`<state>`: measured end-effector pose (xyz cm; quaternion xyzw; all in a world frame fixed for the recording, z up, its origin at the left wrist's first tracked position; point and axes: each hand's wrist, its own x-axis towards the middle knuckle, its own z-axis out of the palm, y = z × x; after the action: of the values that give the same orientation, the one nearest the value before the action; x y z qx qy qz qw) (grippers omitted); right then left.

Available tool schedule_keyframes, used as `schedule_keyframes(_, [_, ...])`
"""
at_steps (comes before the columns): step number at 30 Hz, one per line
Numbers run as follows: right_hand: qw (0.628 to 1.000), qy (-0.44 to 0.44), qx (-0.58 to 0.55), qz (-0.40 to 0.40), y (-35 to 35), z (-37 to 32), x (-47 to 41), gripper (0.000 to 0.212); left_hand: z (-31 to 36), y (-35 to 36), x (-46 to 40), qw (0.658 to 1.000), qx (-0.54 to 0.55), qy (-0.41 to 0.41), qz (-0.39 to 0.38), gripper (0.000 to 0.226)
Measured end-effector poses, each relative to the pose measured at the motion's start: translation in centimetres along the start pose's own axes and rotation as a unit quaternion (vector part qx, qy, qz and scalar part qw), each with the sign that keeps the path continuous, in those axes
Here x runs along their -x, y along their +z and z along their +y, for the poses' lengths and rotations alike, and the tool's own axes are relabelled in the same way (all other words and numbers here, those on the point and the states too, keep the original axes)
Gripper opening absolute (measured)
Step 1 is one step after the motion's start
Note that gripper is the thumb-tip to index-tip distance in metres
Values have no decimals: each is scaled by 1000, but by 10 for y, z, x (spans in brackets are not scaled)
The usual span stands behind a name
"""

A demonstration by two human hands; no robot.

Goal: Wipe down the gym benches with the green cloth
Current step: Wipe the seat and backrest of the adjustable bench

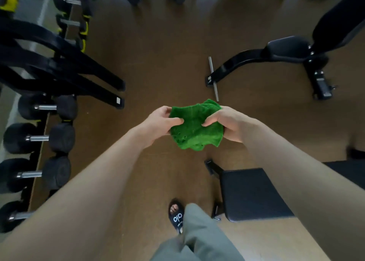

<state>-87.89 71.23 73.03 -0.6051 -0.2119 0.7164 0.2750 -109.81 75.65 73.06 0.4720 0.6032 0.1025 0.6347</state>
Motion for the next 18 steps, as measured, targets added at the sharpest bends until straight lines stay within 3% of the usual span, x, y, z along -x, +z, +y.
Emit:
schedule_keyframes(11, [994, -4, -88, 61, -113, -75, -81, 38, 139, 39, -156, 959, -254, 99, -77, 30])
schedule_keyframes(18, [992, -2, -97, 83, -195, -135, -132, 38, 233, 80, -261, 938, -307, 108, -118, 25])
